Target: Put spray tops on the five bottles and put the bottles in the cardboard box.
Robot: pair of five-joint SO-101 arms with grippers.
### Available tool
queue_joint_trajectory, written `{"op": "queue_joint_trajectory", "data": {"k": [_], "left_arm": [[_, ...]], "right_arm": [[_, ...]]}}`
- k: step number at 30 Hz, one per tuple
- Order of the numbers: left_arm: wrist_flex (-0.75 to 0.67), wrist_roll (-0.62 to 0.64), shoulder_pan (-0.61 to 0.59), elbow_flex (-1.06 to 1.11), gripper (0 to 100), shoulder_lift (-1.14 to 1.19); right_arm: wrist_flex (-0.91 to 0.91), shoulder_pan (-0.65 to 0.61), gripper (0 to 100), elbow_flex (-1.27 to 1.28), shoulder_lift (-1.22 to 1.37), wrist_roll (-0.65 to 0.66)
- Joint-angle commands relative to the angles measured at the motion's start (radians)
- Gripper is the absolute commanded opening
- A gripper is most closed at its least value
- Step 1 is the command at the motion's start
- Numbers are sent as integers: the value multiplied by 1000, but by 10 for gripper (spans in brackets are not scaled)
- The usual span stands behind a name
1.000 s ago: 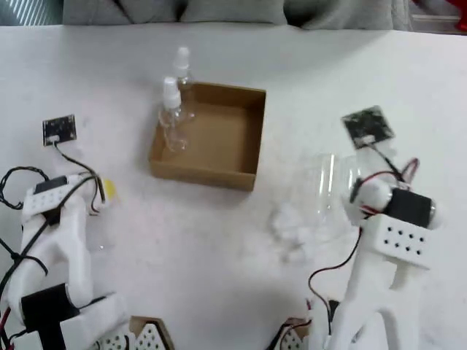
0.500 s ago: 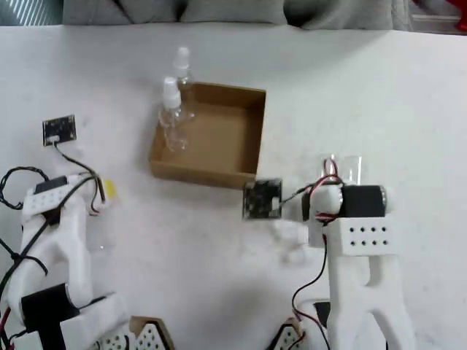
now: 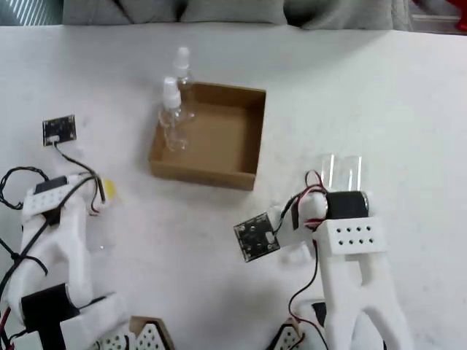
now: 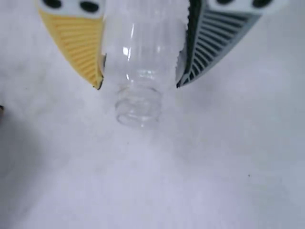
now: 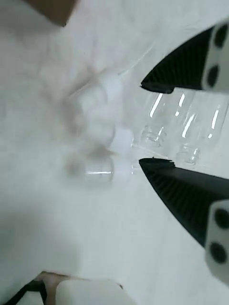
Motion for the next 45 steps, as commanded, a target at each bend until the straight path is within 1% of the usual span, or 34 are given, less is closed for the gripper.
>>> {"op": "queue_joint_trajectory", "data": {"k": [1,5,10,18,24,31,33,45], "left_arm": [[-17,-15,12,-3,28,-41],[-18,-15,12,-3,28,-41],[-18,-17,12,-3,28,-41],[-23,-17,12,-3,28,-41],[-23,-17,12,-3,28,-41],[-23,-17,12,-3,28,-41],[-23,-17,12,-3,28,-41],[-20,-17,12,-3,28,-41]], "right_arm": [[-68,-25,215,-2,-5,20],[-122,-74,215,9,10,21],[-208,-105,215,-6,147,21],[-228,-79,215,-143,404,21],[-228,-65,215,-218,530,21],[-229,-41,215,-296,645,23],[-229,-33,215,-311,674,48],[-252,-22,215,-328,769,58]]}}
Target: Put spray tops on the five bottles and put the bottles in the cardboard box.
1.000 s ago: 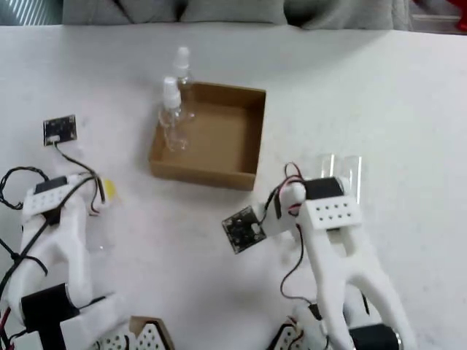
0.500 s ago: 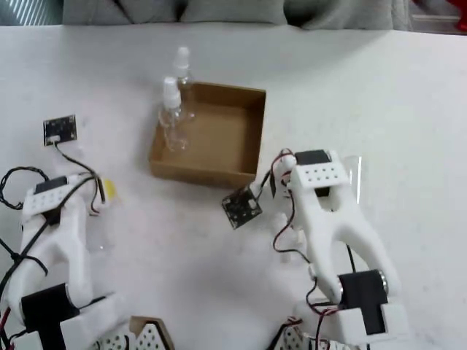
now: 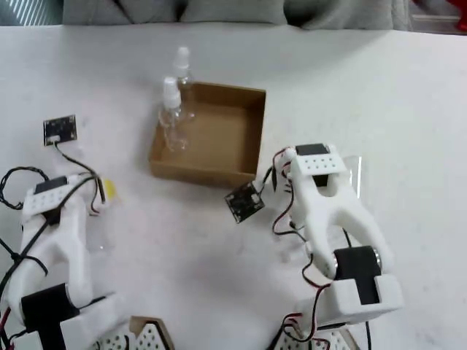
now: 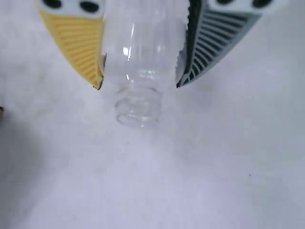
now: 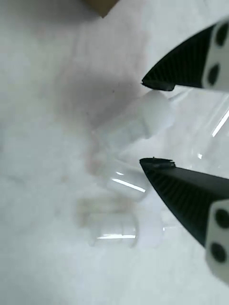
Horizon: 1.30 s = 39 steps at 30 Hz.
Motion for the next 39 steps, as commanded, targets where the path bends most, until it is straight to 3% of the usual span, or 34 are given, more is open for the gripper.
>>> {"op": "queue_joint_trajectory", "data": {"k": [1,5,10,15,18,31,35,39], "left_arm": [[-18,-9,12,-3,28,-41],[-17,-9,12,-3,28,-41],[-17,-9,12,-3,28,-41],[-17,-9,12,-3,28,-42],[-17,-9,12,-3,28,-42],[-17,-9,8,-3,28,-42],[-15,-9,7,-3,28,-42],[-15,-9,7,-3,28,-42]], "right_arm": [[-39,8,215,-38,15,17],[-79,13,176,-41,56,15],[-84,8,10,-43,64,14],[-85,16,14,-72,33,-23],[-85,10,17,-133,4,-189],[-79,41,17,-416,-36,-1122],[-77,117,17,-443,-68,-1369],[-74,254,17,-440,-120,-1534]]}}
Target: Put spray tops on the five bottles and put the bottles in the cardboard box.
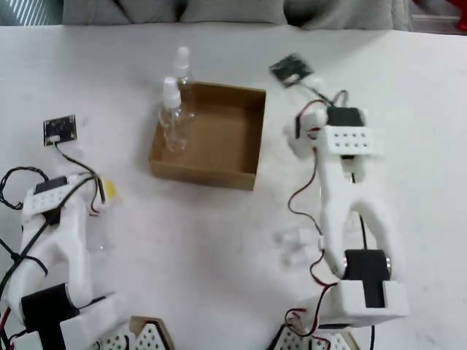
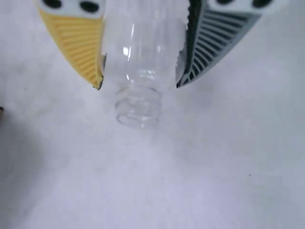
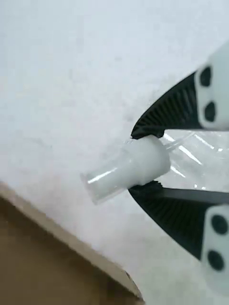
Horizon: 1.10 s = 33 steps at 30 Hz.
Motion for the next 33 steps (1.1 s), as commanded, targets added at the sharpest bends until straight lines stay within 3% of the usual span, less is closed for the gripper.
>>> {"op": "queue_joint_trajectory", "data": {"k": [1,9,17,23,26,30,33], "left_arm": [[-15,-9,7,-3,28,-42],[-15,-9,7,-3,28,-44],[-15,-9,7,-3,28,-44],[-15,-9,7,-3,27,-44],[-15,-9,5,-3,27,-44],[-15,-9,5,-3,27,-42],[-15,-9,5,-3,27,-42]], "right_arm": [[13,139,17,-46,-84,-141],[148,510,19,-46,-10,-227],[24,780,20,-49,223,-219],[-131,832,28,-54,381,-167],[-130,823,98,-52,417,-38],[-130,823,199,-57,418,-26],[-91,828,217,-94,389,-25]]}}
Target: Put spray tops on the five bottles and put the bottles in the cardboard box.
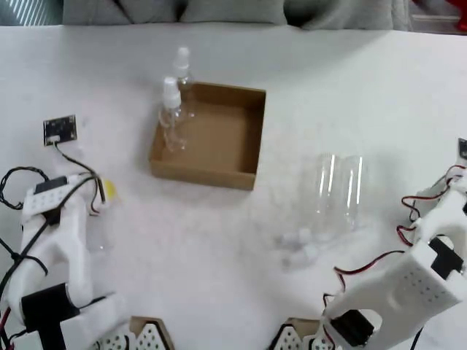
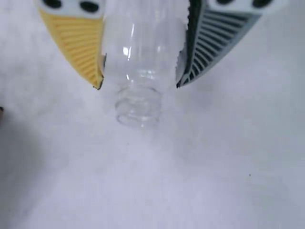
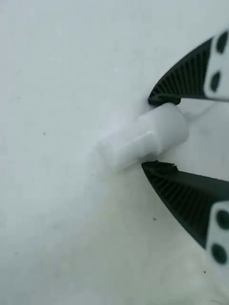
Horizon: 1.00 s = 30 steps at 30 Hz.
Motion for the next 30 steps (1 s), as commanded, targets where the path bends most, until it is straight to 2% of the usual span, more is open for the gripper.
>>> {"op": "queue_joint_trajectory", "data": {"k": [1,4,9,12,22,30], "left_arm": [[-15,-9,5,-3,27,-41],[-15,-9,5,-3,27,-41],[-15,-9,5,-3,27,-41],[-15,-9,5,-3,27,-41],[-14,-9,5,-3,27,-41],[-14,-9,5,-3,27,-41]], "right_arm": [[27,22,218,-86,-41,20],[125,24,218,-146,-77,57],[260,10,218,-184,-128,407],[302,-1,207,-184,-134,526],[255,2,176,-178,-133,692],[179,5,176,-176,-131,698]]}}
